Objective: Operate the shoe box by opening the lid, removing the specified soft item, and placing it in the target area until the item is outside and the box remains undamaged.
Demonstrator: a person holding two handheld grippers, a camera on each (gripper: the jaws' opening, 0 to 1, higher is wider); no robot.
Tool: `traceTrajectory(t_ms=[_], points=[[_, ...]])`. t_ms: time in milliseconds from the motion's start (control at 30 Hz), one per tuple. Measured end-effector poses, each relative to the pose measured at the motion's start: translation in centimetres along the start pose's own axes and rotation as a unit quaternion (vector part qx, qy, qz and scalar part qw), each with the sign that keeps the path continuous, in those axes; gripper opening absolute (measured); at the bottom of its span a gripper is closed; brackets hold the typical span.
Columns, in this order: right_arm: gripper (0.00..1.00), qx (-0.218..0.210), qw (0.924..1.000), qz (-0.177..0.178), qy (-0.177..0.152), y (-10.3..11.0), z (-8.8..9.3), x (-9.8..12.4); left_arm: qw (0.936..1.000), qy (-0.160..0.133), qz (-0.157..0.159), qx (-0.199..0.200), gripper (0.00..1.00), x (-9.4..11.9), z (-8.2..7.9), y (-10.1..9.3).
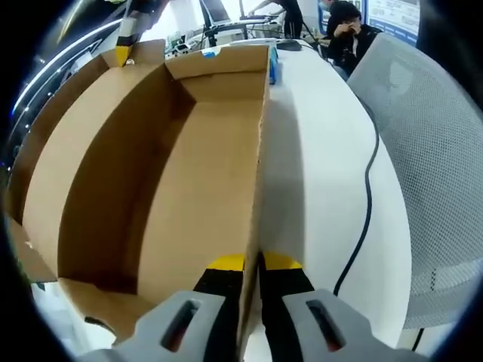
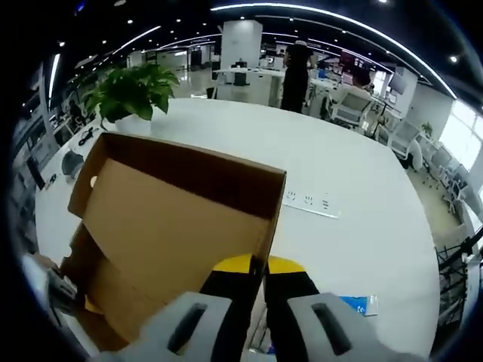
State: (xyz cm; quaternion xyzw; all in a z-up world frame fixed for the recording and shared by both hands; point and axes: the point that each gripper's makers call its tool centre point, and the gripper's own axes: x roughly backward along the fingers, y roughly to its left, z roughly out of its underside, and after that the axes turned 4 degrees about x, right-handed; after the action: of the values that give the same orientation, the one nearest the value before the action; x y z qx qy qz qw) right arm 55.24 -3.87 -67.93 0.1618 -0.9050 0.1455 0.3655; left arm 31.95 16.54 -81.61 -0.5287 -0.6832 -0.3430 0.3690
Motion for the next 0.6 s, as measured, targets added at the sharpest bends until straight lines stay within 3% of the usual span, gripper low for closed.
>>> traceTrajectory(t_ms=[367,433,500,600], points=[[0.00,-0.028,0.9995,-0.004,-0.011,0.1,-0.1,1.2,1.0000,0.000,0.001,0.000,0.04,0.0,0.0,0.0],[0.00,-0.047,0.9987,-0.005,-0.018,0.2,-0.1,1.5,1.0000,0.000,0.001,-0.001,0.04,0.0,0.0,0.0],[0.00,-0.116,0.9927,-0.008,-0.033,0.3,-0.2,2.1,1.0000,0.000,0.000,0.001,0.04,0.0,0.0,0.1],[0.00,-0.112,0.9927,0.000,-0.044,0.3,0.1,2.6,1.0000,0.000,0.001,0.000,0.04,0.0,0.0,0.1]])
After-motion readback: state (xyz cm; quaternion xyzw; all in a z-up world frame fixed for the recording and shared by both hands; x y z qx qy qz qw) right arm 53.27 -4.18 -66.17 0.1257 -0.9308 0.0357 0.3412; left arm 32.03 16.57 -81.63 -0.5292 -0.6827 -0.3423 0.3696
